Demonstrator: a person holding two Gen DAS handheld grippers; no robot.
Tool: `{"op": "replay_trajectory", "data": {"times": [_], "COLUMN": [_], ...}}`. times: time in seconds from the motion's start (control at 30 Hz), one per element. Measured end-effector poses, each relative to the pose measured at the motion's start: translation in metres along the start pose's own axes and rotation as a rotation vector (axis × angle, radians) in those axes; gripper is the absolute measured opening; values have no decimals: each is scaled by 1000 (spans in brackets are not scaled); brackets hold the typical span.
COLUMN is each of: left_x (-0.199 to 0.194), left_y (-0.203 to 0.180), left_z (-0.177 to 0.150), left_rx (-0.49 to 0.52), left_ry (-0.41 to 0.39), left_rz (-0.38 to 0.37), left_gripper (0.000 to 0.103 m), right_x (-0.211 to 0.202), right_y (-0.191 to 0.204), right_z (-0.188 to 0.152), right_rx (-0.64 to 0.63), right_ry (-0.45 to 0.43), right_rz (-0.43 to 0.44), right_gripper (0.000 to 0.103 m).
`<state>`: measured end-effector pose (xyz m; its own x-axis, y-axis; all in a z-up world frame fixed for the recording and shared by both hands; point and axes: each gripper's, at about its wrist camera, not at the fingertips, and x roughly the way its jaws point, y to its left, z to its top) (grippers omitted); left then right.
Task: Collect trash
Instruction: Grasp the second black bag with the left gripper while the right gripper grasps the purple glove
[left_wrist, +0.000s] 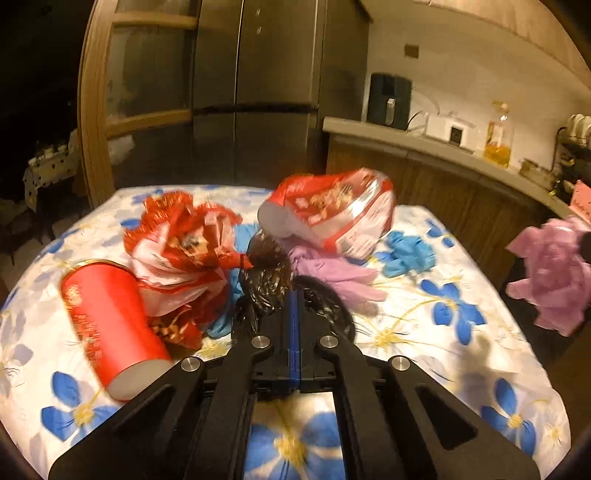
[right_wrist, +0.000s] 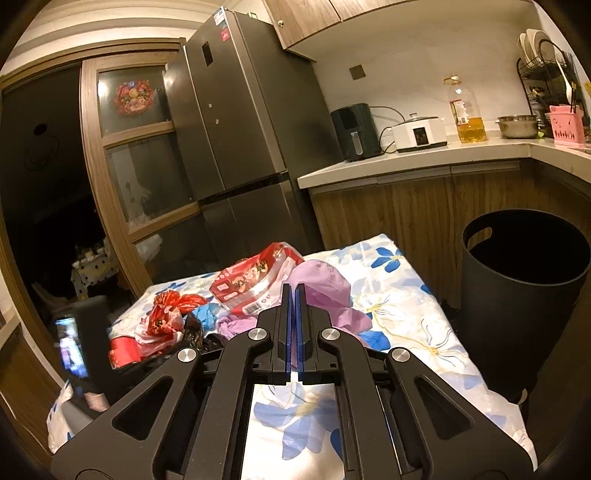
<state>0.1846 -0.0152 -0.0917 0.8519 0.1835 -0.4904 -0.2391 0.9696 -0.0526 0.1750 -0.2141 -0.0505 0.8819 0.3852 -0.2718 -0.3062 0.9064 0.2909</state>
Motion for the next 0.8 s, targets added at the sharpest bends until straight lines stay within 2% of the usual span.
{"op": "replay_trajectory", "data": {"times": [0.17,0.23,0.33,0.4,0.43,0.47,0.63,0.8], "left_x": [-30,-42,-43,-32,-22,-14,22,46], "left_y": [-2,-4,-9,-7,-5,-3,-5,-6], "left_z": [2,1,-2,-2,-3,-3,-4,-6], "left_rx": [4,20,67,56,28,2,1,-17], "left_ry": [-79,-115,-128,-104,-79,-64,21,100], "left_rz": [-59,-66,-53,-41,-51,-59,-14,-4], "left_gripper": [0,0,0,30,59,64,63,53], "right_x": [-10,-14,-19,-21,-22,-23,-30,-34], "right_y": [-3,-5,-10,-13,-13,-13,-18,-26], "right_z": [1,1,0,0,0,-1,0,2], "right_rx": [4,4,16,30,34,35,36,52], "right_ry": [-14,-20,-25,-22,-22,-22,-29,-38], "right_rz": [-7,-13,-16,-16,-14,-14,-22,-33], "right_gripper": [2,2,2,2,2,2,2,2]}}
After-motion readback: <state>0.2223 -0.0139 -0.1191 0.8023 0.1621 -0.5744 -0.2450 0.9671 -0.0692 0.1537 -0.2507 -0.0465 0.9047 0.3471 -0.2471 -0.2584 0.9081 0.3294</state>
